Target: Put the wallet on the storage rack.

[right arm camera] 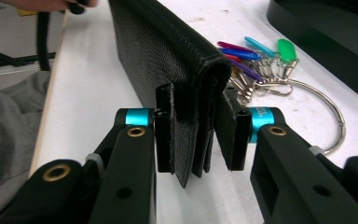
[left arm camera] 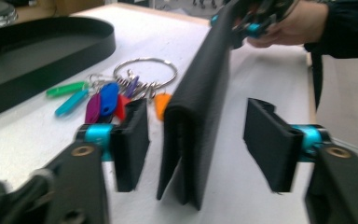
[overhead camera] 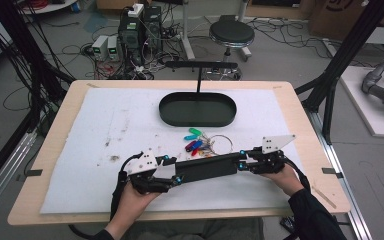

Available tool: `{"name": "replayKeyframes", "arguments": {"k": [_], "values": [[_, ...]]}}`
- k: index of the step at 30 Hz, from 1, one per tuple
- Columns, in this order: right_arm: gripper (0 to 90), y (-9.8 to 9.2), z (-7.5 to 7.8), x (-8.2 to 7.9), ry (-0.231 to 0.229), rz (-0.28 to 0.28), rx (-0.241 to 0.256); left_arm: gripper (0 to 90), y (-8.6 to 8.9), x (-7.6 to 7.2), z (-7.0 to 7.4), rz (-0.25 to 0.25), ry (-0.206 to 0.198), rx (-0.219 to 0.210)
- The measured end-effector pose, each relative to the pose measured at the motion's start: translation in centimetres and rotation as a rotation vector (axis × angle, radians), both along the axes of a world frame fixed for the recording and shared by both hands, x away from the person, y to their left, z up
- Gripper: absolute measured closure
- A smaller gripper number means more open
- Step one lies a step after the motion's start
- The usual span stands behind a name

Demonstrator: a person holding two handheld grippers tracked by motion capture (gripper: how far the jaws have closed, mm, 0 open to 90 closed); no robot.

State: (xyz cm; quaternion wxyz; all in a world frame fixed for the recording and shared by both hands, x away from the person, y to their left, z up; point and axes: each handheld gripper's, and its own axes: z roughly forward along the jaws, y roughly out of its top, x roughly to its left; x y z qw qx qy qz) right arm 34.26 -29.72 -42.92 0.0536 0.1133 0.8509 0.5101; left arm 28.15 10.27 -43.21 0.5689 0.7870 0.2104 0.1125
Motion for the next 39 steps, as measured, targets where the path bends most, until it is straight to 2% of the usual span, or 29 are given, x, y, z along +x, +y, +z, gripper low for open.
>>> {"name": "replayKeyframes", "arguments": {"k": [3, 5, 7, 8, 11, 14, 16, 18, 19, 20, 21, 22, 24, 25, 26, 28, 29, 30, 31, 32, 34, 35, 36, 37, 39], "values": [[72.9, -0.1, 0.1, -0.2, 0.012, 0.015, 0.001, 37.3, -0.4, 0.7, -0.2, -0.028, 0.021, 0.018], [72.9, -0.1, 0.1, -0.3, 0.019, 0.018, 0.002, 40.8, -0.7, 1.1, -0.2, -0.049, 0.028, 0.023], [72.5, -0.1, 0.1, -0.4, 0.024, 0.015, -0.006, 56.3, -1.1, 1.4, -0.2, -0.104, 0.026, 0.028], [72.5, -0.1, 0.1, -0.4, 0.024, 0.015, -0.006, 56.3, -1.3, 1.5, -0.2, -0.114, 0.018, 0.031], [70.1, -0.2, 0.0, -0.5, 0.02, 0.012, -0.02, 69.9, -1.2, 1.8, -0.2, -0.151, 0.023, 0.026], [66.7, -0.2, -0.1, -0.5, 0.014, 0.01, -0.028, 72.8, -1.3, 1.8, -0.2, -0.178, 0.023, 0.021], [59.8, -0.3, 0.1, -0.6, 0.004, -0.012, -0.009, 73.3, -1.3, 1.7, 0.1, -0.188, 0.02, 0.015], [58.3, -0.5, 0.3, -0.6, -0.001, -0.018, 0.003, 73.5, -1.3, 1.7, 0.2, -0.189, 0.014, 0.017], [52.2, -0.9, 0.5, -0.6, -0.007, -0.058, 0.023, 73.6, -1.3, 1.6, 0.3, -0.19, 0.009, 0.018], [51.0, -1.2, 0.7, -0.6, -0.008, -0.081, 0.037, 73.6, -1.3, 1.6, 0.5, -0.189, 0.005, 0.02], [51.0, -1.2, 0.7, -0.6, -0.008, -0.081, 0.037, 73.6, -1.3, 1.5, 0.6, -0.188, 0.002, 0.015], [45.8, -1.8, 0.9, -0.5, -0.013, -0.125, 0.06, 73.7, -1.3, 1.5, 0.7, -0.185, -0.003, 0.012], [43.0, -2.3, 1.1, -0.3, -0.022, -0.174, 0.083, 73.9, -1.1, 1.4, 1.1, -0.179, -0.019, -0.003], [42.3, -2.6, 1.2, -0.3, -0.031, -0.214, 0.086, 74.0, -1.0, 1.4, 1.3, -0.179, -0.024, -0.009], [42.3, -2.6, 1.2, -0.3, -0.031, -0.214, 0.086, 74.0, -1.0, 1.4, 1.3, -0.179, -0.024, -0.009], [42.1, -3.1, 1.3, -0.2, -0.041, -0.278, 0.095, 74.0, -0.9, 1.4, 1.7, -0.178, -0.036, -0.018], [41.1, -3.7, 1.3, -0.1, -0.057, -0.35, 0.106, 74.0, -0.8, 1.4, 2.0, -0.176, -0.046, -0.024], [41.1, -3.7, 1.3, -0.1, -0.057, -0.35, 0.106, 74.0, -0.8, 1.4, 2.3, -0.176, -0.056, -0.025], [41.1, -3.9, 1.3, -0.1, -0.056, -0.38, 0.111, 74.0, -0.7, 1.4, 2.6, -0.175, -0.065, -0.021], [41.1, -4.4, 1.4, 0.0, -0.065, -0.454, 0.11, 74.0, -0.7, 1.5, 2.8, -0.175, -0.073, -0.019], [41.0, -4.9, 1.3, 0.1, -0.061, -0.513, 0.115, 74.0, -0.6, 1.8, 3.2, -0.166, -0.085, -0.018], [40.2, -5.1, 1.3, 0.2, -0.058, -0.543, 0.116, 74.0, -0.5, 2.1, 3.5, -0.156, -0.088, -0.032], [40.2, -5.1, 1.3, 0.2, -0.058, -0.543, 0.116, 74.0, -0.5, 2.1, 3.5, -0.156, -0.088, -0.032], [38.3, -5.6, 1.2, 0.4, -0.042, -0.576, 0.124, 74.0, -0.4, 2.3, 3.7, -0.152, -0.093, -0.029], [38.2, -5.7, 1.2, 0.4, -0.04, -0.589, 0.121, 74.0, -0.4, 2.7, 4.2, -0.143, -0.106, -0.018]]}}
